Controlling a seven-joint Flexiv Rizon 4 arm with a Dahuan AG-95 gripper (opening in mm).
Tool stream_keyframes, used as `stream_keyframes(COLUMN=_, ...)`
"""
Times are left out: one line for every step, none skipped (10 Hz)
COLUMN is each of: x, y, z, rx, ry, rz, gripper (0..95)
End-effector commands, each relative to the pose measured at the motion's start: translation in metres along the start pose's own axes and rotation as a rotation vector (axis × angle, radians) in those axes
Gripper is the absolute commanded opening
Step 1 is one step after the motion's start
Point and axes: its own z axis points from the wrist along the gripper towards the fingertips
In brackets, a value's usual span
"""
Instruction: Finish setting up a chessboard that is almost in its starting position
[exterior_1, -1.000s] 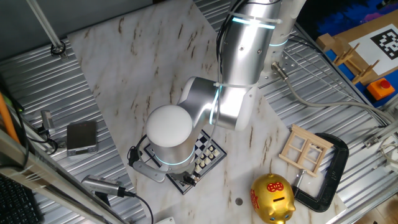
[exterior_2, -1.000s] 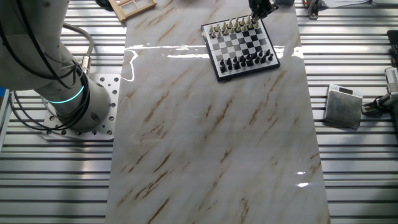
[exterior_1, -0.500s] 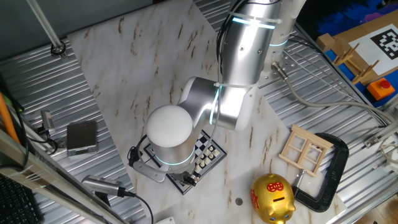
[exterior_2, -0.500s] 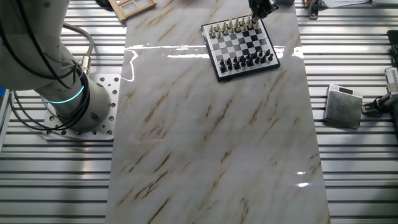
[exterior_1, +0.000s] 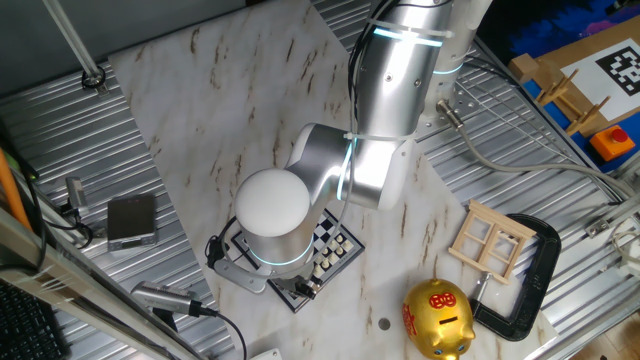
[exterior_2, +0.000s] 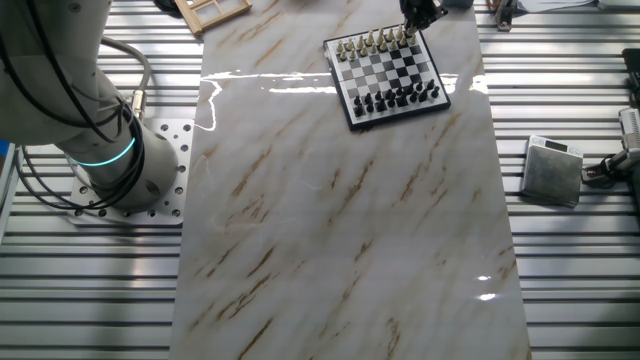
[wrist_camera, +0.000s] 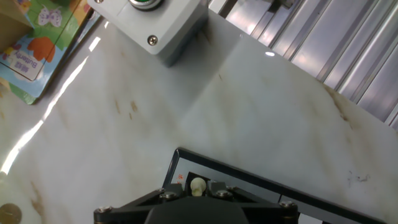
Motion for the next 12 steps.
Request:
stream_keyframes(x=0.001, y=0.0, z=0.0, rx=0.0, ry=0.0, rz=-0.001, gripper=19.0)
stream_keyframes(x=0.001, y=0.0, z=0.0, rx=-0.002, ry=-0.001, rz=-0.003, gripper=19.0)
stream_keyframes(x=0.001, y=0.0, z=-0.001, rx=-0.001, ry=-0.001, rz=-0.004, gripper=19.0)
stream_keyframes(x=0.001, y=0.0, z=-0.001, rx=-0.001, ry=-0.001, rz=-0.003, gripper=19.0)
stream_keyframes(x=0.001, y=0.0, z=-0.001, rx=-0.001, ry=0.0, rz=-0.001, gripper=19.0)
stream_keyframes(x=0.001, y=0.0, z=-0.003, rx=-0.001, ry=0.001, rz=0.0, gripper=19.0)
stream_keyframes(x=0.0, y=0.001, z=-0.005, rx=-0.002, ry=0.002, rz=0.001, gripper=19.0)
stream_keyframes(x=0.0, y=0.001, z=-0.008, rx=-0.004, ry=0.005, rz=0.003, gripper=19.0)
stream_keyframes(x=0.0, y=0.002, z=-0.009, rx=-0.005, ry=0.006, rz=0.004, gripper=19.0)
stream_keyframes(x=0.0, y=0.002, z=-0.01, rx=-0.004, ry=0.007, rz=0.004, gripper=19.0)
stream_keyframes(x=0.0, y=0.003, z=-0.013, rx=-0.005, ry=0.008, rz=0.005, gripper=19.0)
stream_keyframes(x=0.0, y=0.003, z=-0.015, rx=-0.007, ry=0.006, rz=0.005, gripper=19.0)
